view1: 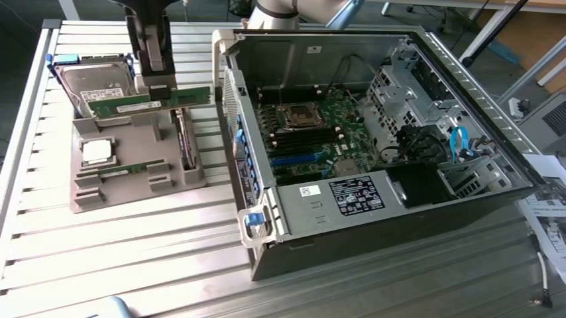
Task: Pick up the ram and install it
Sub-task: 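Pick up the ram and move it above insertion slot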
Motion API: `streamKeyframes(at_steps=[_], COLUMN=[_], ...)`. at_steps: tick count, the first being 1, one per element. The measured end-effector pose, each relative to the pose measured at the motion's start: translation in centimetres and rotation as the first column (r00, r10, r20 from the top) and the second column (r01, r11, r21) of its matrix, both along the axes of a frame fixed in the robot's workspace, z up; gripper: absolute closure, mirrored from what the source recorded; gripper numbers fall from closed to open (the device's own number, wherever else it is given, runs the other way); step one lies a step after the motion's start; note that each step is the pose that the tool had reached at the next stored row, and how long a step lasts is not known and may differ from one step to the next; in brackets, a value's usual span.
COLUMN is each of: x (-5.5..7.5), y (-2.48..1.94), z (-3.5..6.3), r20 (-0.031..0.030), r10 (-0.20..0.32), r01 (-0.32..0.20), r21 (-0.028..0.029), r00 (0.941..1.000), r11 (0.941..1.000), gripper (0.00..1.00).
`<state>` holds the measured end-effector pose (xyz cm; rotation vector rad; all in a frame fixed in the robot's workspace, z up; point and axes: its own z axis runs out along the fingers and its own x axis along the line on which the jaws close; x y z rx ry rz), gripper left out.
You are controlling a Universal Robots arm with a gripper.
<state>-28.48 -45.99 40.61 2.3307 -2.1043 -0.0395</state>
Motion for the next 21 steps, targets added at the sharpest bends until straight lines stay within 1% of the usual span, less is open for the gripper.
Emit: streamKeyframes(at_steps=[10,21], x=[1.8,4.0], y=[0.00,0.00], z=[0.00,0.00], r20=[0.0000,0.0000], r10=[0.000,0.000], r01=[0.000,0.000], r21=[0.0000,0.0001], r00=[1.0000,1.0000], r11=[1.0000,1.0000], gripper=[0.88,0.88])
